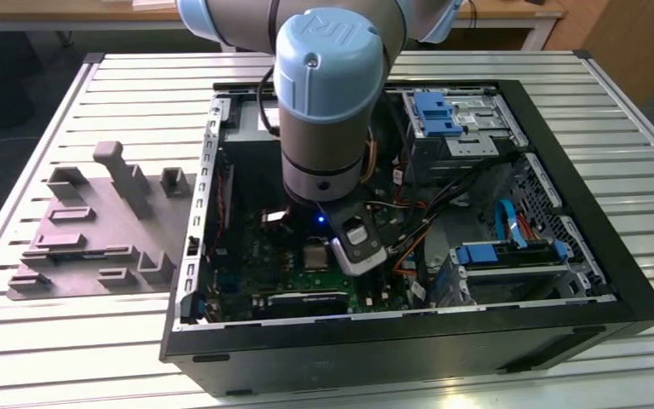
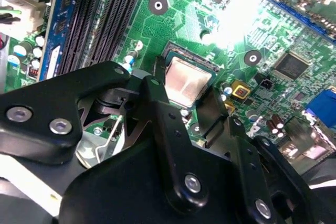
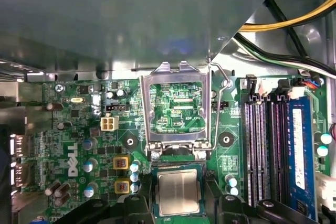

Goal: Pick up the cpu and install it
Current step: 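Place the cpu into insertion slot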

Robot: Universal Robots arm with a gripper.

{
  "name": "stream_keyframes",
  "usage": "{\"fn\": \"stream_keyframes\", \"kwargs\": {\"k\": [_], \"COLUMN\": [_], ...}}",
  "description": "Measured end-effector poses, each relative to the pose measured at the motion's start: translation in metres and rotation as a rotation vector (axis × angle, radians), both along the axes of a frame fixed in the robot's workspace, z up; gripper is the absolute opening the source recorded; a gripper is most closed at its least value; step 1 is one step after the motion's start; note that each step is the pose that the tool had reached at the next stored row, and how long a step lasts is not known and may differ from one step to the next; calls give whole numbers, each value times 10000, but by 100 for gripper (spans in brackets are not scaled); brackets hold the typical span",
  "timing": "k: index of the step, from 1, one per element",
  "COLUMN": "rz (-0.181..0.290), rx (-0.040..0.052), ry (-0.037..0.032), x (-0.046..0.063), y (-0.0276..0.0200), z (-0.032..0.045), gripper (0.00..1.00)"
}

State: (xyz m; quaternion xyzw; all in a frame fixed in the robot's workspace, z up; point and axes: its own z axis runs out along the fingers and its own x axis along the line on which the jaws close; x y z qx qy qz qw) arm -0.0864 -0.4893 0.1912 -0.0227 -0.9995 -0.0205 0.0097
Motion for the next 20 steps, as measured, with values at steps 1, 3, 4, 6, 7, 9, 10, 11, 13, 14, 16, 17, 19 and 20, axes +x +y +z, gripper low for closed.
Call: {"fn": "stream_keyframes", "kwargs": {"k": [1, 3, 4, 6, 7, 9, 10, 11, 13, 14, 16, 17, 19, 20], "rz": [1, -8, -18, -32, -33, -33, -33, -32, -32, -32, -31, -31, -31, -32], "rx": [-1, -1, -1, 4, 11, 21, 21, 22, 25, 28, 40, 39, 28, 28], "ry": [2, 4, 4, 4, 4, 6, 7, 7, 5, 6, -4, -2, 4, 3], "x": [0, 0, -1, -1, -1, -2, -2, -1, -1, -1, 0, 0, -1, -1], "y": [0, 0, 0, -1, 0, -1, -1, -1, -1, 0, 2, 1, 0, 0], "z": [3, 2, 0, -4, -10, -21, -25, -27, -31, -33, -39, -39, -35, -35], "gripper": [48, 48, 48, 48, 48, 48, 48, 48, 48, 49, 49, 55, 55, 55]}}
